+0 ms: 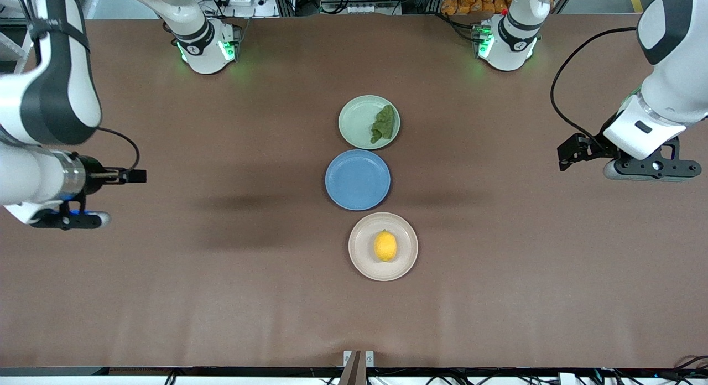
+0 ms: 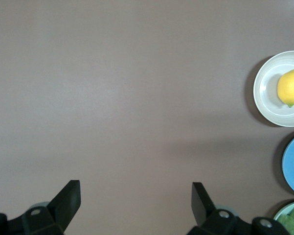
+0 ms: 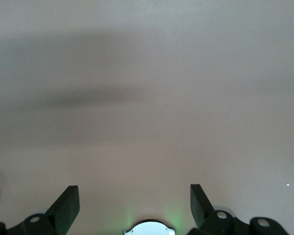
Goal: Place lemon and lettuce in plates
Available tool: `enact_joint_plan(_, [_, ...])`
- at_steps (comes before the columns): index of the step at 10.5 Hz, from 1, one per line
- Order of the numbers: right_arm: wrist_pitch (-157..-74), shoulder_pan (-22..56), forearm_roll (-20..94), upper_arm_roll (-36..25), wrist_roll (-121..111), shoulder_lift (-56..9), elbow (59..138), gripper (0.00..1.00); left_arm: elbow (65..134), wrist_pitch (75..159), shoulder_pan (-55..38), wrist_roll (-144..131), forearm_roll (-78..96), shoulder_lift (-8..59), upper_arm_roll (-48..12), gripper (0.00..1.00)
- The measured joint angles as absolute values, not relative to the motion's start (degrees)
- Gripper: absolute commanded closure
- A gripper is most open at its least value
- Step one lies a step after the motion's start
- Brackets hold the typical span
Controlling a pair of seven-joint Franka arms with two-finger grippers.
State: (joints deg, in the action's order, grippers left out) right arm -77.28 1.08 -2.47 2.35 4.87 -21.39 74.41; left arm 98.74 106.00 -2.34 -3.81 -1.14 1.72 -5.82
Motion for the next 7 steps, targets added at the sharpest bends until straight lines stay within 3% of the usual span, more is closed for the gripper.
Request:
enact_joint_plan(4, [-76.40, 0.97, -2.58, 0.87, 5.02, -13.63, 74.56, 0.00, 94.42, 105.68, -2.20, -3.35, -1.14, 1.60, -5.57, 0.00])
enact_joint_plan(7, [-76.34, 1.27, -2.44, -2.08, 5.01, -10.34, 74.69, 0.00, 92.19, 100.10, -1.38, -2.43, -1.27, 1.63, -4.91, 0.00])
